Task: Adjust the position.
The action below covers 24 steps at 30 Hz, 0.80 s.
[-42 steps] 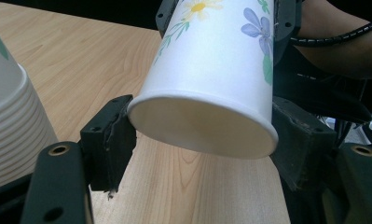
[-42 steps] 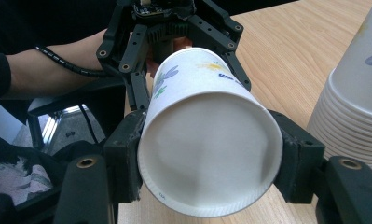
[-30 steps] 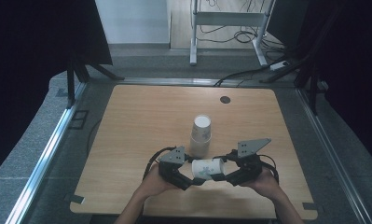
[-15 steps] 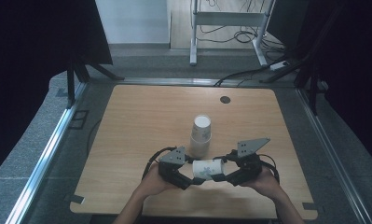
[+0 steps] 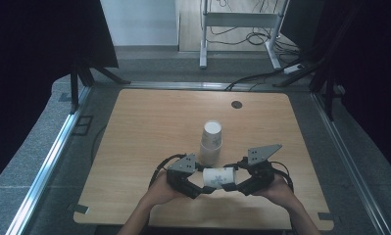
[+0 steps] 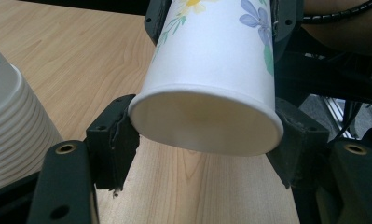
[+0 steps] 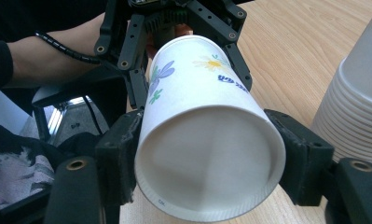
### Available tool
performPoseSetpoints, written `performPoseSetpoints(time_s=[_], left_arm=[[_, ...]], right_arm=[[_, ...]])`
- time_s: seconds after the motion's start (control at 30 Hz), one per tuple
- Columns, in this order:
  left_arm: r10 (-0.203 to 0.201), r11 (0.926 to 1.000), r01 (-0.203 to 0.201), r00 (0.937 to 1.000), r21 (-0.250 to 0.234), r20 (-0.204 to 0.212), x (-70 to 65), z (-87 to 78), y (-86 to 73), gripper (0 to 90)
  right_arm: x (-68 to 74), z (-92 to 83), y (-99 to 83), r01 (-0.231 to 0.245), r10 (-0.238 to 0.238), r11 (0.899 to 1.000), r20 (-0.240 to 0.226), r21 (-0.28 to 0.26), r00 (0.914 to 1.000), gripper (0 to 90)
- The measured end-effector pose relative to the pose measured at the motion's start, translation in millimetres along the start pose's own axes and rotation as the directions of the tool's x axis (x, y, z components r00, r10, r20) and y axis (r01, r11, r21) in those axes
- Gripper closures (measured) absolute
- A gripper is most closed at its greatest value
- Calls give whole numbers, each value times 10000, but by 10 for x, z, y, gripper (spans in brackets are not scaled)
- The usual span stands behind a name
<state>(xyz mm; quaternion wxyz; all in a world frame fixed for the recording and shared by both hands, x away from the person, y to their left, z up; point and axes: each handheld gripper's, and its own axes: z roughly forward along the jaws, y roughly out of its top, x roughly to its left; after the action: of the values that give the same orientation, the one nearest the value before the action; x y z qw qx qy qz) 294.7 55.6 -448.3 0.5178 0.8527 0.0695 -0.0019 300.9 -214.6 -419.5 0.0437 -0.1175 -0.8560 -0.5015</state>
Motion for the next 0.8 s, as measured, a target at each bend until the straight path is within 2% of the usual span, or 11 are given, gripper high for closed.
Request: performPoseSetpoints(time_s=[0.2,0.47,0.63,0.8], left_arm=[[19,9997,-19,10000,243,17,1,-3,8,308],[147,9940,-129,9998,1085,-162,13,6,38,307],[205,9883,-164,9995,1518,-252,10,33,49,307],[270,9850,-229,9994,1711,-218,7,51,64,307]], right_arm=[[-4,-4,-2,29,-30,9998,82,180,10000,271],[16,-24,42,172,-188,9962,187,857,9996,243],[35,-12,89,322,-368,9881,280,1507,9989,244],[45,7,141,451,-548,9737,378,2233,9978,245]])
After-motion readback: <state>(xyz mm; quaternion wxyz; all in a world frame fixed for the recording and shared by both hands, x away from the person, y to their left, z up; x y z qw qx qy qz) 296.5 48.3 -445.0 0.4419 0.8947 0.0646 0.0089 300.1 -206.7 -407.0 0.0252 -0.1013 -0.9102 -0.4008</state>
